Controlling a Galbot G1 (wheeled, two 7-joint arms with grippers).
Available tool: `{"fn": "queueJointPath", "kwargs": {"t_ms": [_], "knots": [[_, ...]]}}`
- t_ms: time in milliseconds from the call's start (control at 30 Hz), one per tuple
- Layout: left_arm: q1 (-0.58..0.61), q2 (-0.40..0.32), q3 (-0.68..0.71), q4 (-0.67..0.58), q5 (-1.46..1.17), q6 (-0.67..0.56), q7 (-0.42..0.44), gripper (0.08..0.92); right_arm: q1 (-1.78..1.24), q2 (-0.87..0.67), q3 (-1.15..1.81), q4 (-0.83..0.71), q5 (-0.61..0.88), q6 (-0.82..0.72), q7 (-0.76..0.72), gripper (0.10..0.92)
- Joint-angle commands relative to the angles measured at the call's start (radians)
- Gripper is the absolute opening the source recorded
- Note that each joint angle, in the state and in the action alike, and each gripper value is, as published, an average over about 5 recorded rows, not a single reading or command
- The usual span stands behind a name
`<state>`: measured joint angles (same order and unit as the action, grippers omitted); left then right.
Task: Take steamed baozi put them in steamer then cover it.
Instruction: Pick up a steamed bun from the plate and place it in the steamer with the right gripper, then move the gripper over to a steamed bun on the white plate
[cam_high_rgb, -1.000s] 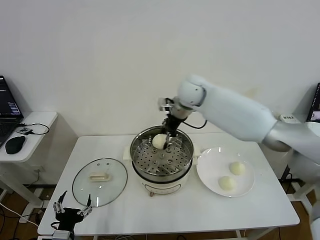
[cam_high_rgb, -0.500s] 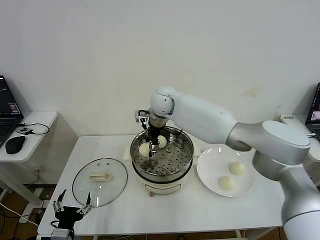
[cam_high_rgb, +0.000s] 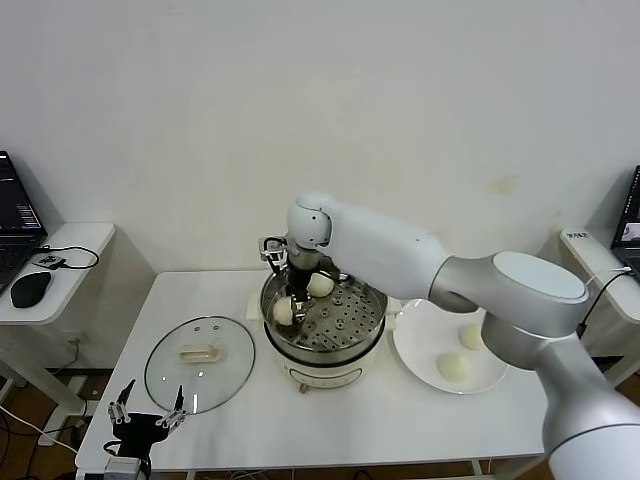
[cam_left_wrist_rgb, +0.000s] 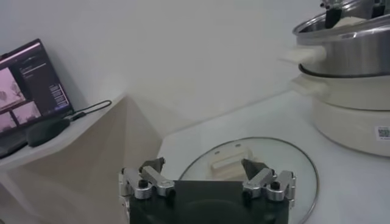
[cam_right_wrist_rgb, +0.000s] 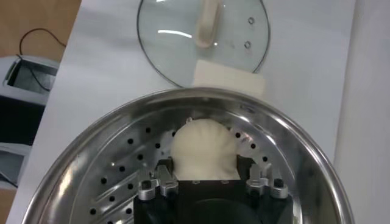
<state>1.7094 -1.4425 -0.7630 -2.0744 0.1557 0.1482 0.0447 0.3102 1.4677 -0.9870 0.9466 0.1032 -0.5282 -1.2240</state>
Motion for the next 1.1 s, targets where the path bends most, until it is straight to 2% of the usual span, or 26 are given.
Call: {"fn": "queueJointPath", "kwargs": {"t_ms": [33,233,400,600,833,1100], "knots": [[0.001,0.000,0.001,-0.003,0.000,0.000,0.000,0.823,0.000,-0.024,0.007,0.024,0.006,-0.010,0.023,0.798],[0.005,-0.003,0.004,-0.008,0.002,0.000,0.001,0.823,0.063,-0.180,0.053,0.189,0.025,-0.007,-0.020,0.822],[0.012,-0.001,0.004,-0.016,0.003,0.001,0.002,0.823,0.147,-0.404,0.090,0.384,0.041,0.013,-0.085,0.823],[0.017,0.006,0.007,-0.025,0.003,0.006,0.009,0.823,0.167,-0.674,0.105,0.548,0.043,0.034,-0.103,0.823],[0.027,0.005,0.018,-0.022,0.002,0.006,0.010,0.823,0.071,-0.945,0.137,0.643,-0.032,0.071,-0.101,0.823],[0.024,0.003,0.023,-0.005,0.002,0.008,0.011,0.823,-0.194,-1.043,0.301,0.661,-0.163,0.110,-0.096,0.823]]}}
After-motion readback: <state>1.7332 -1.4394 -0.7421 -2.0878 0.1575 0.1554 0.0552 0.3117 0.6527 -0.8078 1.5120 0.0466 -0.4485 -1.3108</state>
